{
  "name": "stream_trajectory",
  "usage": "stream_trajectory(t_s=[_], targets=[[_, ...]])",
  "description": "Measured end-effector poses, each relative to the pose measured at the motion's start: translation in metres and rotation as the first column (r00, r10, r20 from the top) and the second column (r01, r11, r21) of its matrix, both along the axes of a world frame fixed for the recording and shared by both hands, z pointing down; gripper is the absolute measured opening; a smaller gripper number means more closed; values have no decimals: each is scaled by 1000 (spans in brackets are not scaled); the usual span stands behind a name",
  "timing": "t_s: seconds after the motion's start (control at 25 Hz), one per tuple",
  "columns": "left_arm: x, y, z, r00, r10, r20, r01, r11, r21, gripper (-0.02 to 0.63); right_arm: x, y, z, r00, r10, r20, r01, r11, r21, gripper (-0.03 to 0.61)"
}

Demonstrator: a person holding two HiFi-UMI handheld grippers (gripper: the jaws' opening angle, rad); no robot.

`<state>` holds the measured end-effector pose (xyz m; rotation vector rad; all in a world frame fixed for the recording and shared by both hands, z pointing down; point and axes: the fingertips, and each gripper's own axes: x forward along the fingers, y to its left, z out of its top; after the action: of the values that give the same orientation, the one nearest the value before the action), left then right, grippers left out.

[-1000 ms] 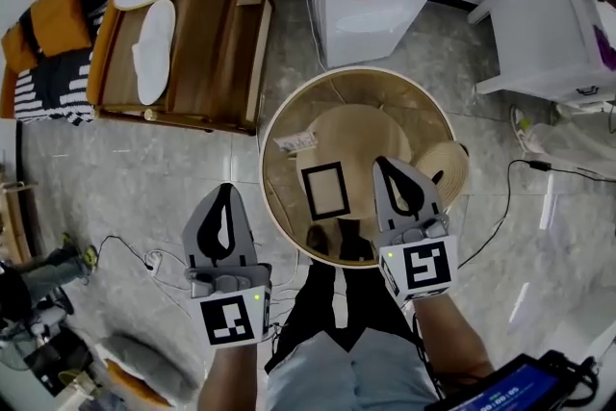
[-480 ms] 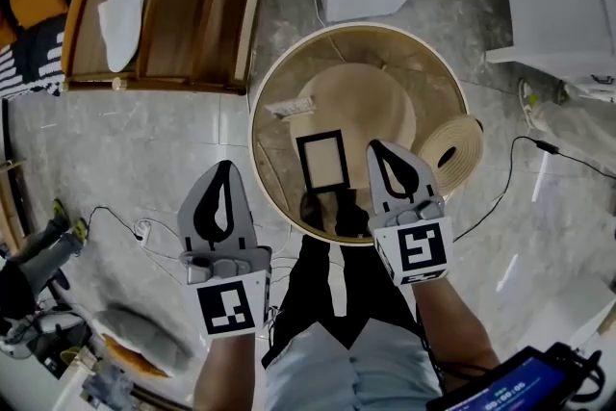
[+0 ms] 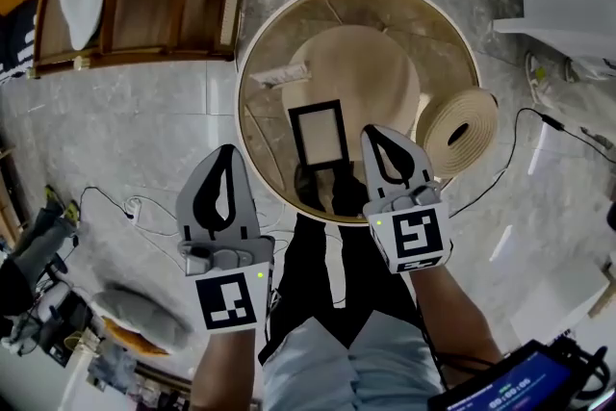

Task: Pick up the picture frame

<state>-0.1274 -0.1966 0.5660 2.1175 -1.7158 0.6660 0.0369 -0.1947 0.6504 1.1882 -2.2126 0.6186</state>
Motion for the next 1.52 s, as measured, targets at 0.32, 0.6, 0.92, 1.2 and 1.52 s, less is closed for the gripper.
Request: stream_trajectory(t_s=[0.32, 0.6, 0.92, 1.2, 1.52], targets=[[6, 15, 45, 1000, 22, -18, -23, 997, -70, 15, -3, 30, 46, 1000, -9, -14, 8, 995, -96, 14], [5, 21, 69, 999, 19, -31, -21, 996, -91, 15, -6, 40, 75, 1000, -11, -24, 7, 991, -137, 14], [1, 29, 92, 999, 9, -46, -14, 992, -122, 15, -12, 43, 105, 1000, -17, -20, 13, 988, -154, 24], [-1, 41, 115, 999, 13, -47, -20, 988, -155, 15, -13, 54, 135, 1000, -17, -18, 13, 983, -181, 99], [2, 56, 134, 998, 17, -59, -28, 982, -189, 15, -12, 66, 164, 1000, -5, -26, -1, 975, -223, 114]])
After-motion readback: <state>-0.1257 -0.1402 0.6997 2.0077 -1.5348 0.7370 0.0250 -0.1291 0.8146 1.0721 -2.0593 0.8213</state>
